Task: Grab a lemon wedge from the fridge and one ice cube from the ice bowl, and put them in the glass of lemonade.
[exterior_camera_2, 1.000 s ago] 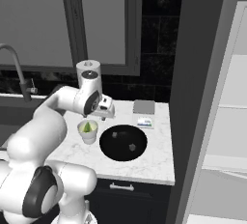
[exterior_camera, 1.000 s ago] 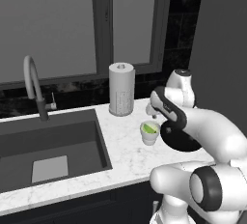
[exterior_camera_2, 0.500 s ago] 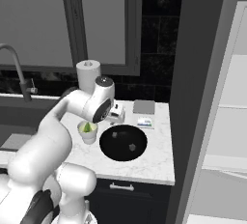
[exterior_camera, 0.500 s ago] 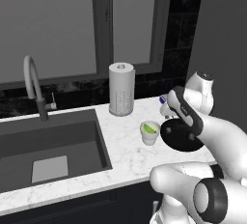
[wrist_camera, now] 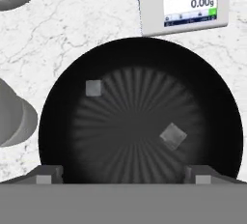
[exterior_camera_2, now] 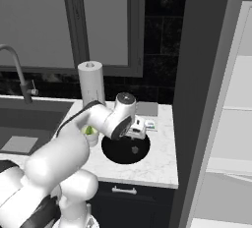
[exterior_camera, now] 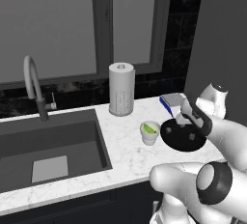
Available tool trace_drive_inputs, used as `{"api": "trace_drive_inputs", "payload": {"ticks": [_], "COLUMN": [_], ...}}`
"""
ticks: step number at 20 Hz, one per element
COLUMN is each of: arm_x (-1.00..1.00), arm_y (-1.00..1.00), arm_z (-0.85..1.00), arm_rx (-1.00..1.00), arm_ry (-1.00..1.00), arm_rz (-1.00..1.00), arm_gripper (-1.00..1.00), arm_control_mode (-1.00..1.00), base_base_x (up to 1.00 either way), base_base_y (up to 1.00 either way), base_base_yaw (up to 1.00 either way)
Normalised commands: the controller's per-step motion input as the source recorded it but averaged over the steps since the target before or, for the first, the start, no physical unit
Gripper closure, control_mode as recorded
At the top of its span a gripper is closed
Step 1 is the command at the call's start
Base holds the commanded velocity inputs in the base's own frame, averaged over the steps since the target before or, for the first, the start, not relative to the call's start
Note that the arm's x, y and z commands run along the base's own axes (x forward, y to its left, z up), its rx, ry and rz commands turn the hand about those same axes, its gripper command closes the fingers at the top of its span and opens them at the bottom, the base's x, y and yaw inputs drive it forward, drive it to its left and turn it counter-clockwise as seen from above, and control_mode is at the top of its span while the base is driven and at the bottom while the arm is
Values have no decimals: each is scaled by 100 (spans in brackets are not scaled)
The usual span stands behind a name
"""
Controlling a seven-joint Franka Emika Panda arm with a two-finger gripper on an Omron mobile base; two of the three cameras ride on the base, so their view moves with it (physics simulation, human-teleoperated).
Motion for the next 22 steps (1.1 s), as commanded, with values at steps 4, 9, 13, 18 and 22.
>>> {"api": "trace_drive_inputs", "payload": {"ticks": [4,9,13,18,22], "arm_x": [40,12,4,4,5], "arm_y": [-1,0,-16,-6,-1], "arm_z": [0,-23,-44,-32,-29], "arm_rx": [-8,0,4,2,0], "arm_ry": [57,12,9,12,10], "arm_rz": [2,0,0,0,0], "arm_gripper": [-100,-100,-100,-100,-100], "arm_control_mode": [-100,-100,-100,-100,-100], "base_base_x": [0,0,0,0,0], "base_base_y": [0,0,0,0,0], "base_base_yaw": [0,0,0,0,0]}}
